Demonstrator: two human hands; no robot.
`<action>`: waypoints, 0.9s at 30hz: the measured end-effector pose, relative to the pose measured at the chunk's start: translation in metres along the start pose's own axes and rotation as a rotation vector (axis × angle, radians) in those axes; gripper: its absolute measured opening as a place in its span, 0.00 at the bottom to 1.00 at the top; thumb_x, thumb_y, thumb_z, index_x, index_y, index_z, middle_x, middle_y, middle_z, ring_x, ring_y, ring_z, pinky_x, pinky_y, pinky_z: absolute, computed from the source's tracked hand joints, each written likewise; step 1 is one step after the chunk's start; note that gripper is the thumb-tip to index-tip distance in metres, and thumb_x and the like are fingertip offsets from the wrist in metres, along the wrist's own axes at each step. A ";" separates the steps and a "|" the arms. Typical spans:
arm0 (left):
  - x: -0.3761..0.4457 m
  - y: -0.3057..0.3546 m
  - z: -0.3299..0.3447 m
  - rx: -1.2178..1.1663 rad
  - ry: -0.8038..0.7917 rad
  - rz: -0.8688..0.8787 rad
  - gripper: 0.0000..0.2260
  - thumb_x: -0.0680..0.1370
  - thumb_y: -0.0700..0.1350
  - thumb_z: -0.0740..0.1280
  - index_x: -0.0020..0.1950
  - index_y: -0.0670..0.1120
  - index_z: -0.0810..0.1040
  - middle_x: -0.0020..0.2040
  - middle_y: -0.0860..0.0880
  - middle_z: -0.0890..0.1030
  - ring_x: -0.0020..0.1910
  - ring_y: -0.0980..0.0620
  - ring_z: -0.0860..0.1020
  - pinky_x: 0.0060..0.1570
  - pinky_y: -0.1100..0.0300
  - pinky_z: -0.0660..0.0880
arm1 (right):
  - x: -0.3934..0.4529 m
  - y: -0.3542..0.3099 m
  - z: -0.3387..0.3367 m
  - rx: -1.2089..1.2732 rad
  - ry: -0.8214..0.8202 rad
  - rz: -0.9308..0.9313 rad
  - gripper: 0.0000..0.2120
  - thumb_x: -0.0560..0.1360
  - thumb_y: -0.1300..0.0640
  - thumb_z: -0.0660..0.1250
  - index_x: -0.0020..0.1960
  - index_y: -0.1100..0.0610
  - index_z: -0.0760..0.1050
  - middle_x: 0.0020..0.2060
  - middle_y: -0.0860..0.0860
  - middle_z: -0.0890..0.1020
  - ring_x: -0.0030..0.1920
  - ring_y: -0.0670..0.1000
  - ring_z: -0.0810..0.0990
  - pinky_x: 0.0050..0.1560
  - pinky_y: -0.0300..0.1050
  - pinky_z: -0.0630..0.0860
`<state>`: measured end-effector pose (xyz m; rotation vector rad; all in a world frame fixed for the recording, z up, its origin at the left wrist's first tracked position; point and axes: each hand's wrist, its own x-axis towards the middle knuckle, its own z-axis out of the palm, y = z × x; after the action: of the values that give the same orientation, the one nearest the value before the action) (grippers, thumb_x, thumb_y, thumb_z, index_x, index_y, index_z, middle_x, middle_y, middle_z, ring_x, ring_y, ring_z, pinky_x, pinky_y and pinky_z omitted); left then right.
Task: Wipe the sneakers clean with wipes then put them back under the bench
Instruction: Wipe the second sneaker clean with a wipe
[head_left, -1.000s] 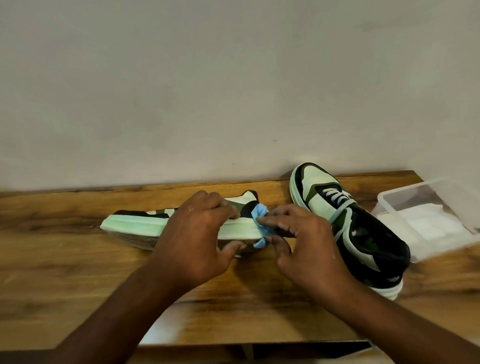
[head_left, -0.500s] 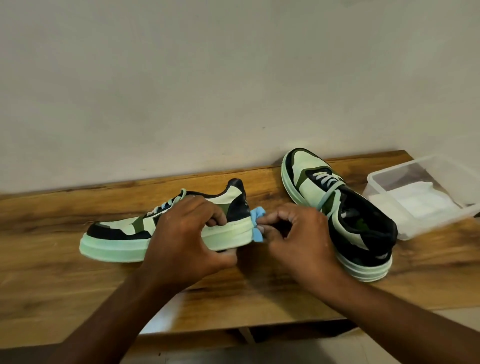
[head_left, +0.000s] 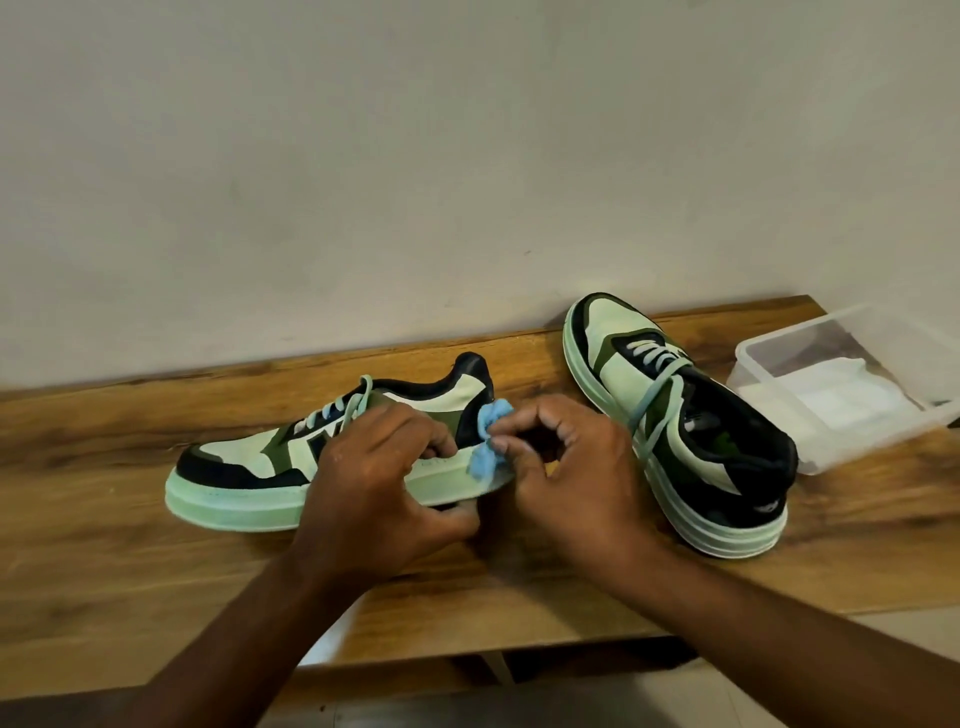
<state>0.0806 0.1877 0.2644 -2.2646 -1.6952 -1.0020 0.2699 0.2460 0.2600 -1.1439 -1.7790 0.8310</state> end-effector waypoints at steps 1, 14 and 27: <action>-0.002 0.001 0.001 0.011 -0.001 0.005 0.18 0.62 0.48 0.84 0.47 0.46 0.82 0.43 0.52 0.80 0.41 0.51 0.76 0.37 0.56 0.72 | 0.009 0.004 0.000 0.032 -0.003 0.148 0.10 0.72 0.64 0.77 0.43 0.49 0.84 0.41 0.42 0.85 0.45 0.40 0.83 0.46 0.37 0.81; -0.022 -0.031 0.013 0.048 -0.114 0.123 0.14 0.71 0.45 0.81 0.50 0.42 0.81 0.49 0.48 0.79 0.47 0.50 0.76 0.45 0.54 0.77 | 0.019 0.023 0.005 0.163 -0.095 0.509 0.09 0.72 0.65 0.77 0.38 0.54 0.81 0.37 0.49 0.85 0.40 0.49 0.83 0.40 0.47 0.81; 0.000 -0.002 0.006 -0.131 0.167 -0.365 0.19 0.73 0.60 0.79 0.56 0.49 0.81 0.47 0.55 0.81 0.42 0.56 0.81 0.33 0.54 0.80 | 0.024 0.011 -0.003 0.189 0.028 0.335 0.14 0.71 0.65 0.78 0.51 0.49 0.84 0.40 0.46 0.86 0.41 0.43 0.85 0.46 0.46 0.86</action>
<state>0.0812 0.1912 0.2587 -1.9111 -2.0651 -1.3687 0.2711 0.2728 0.2587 -1.3380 -1.4699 1.1480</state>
